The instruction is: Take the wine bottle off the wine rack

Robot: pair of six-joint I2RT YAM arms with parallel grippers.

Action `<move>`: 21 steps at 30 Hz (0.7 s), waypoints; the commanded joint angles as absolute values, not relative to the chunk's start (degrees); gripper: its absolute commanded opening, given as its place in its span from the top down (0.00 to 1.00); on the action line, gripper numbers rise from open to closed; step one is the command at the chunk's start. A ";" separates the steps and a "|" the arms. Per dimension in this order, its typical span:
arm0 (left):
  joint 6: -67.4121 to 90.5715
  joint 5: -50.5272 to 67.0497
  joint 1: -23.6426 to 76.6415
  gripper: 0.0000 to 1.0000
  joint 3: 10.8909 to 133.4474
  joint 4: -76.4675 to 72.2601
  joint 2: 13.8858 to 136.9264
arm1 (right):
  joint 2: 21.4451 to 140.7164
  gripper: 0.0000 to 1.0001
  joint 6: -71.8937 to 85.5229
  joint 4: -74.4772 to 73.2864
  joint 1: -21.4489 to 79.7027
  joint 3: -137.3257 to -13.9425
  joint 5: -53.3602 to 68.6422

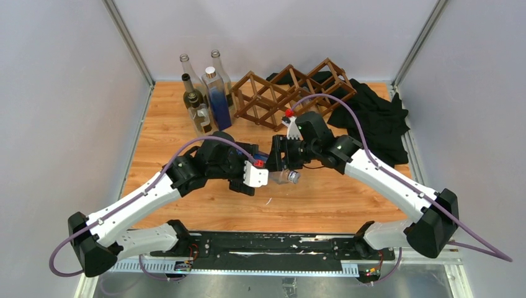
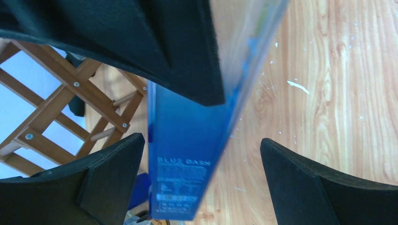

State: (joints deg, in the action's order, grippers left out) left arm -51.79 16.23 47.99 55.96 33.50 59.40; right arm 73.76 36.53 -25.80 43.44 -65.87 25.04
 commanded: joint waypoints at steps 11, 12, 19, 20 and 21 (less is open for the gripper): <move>-50.11 13.36 48.73 0.00 51.12 24.36 56.57 | 76.19 1.00 34.90 -17.89 49.61 -75.38 31.11; -50.23 13.44 48.77 0.02 50.68 24.01 56.00 | 76.40 1.00 34.82 -17.80 49.72 -75.36 31.05; -51.40 13.32 48.78 0.45 49.88 24.11 53.64 | 76.24 0.70 33.78 -18.29 49.75 -75.11 30.30; -51.23 13.08 48.74 0.53 49.58 23.67 53.11 | 75.76 0.60 33.35 -18.36 49.67 -75.22 29.90; -51.05 12.83 48.73 0.63 49.38 23.28 52.69 | 74.86 0.50 33.05 -18.35 49.52 -75.11 29.11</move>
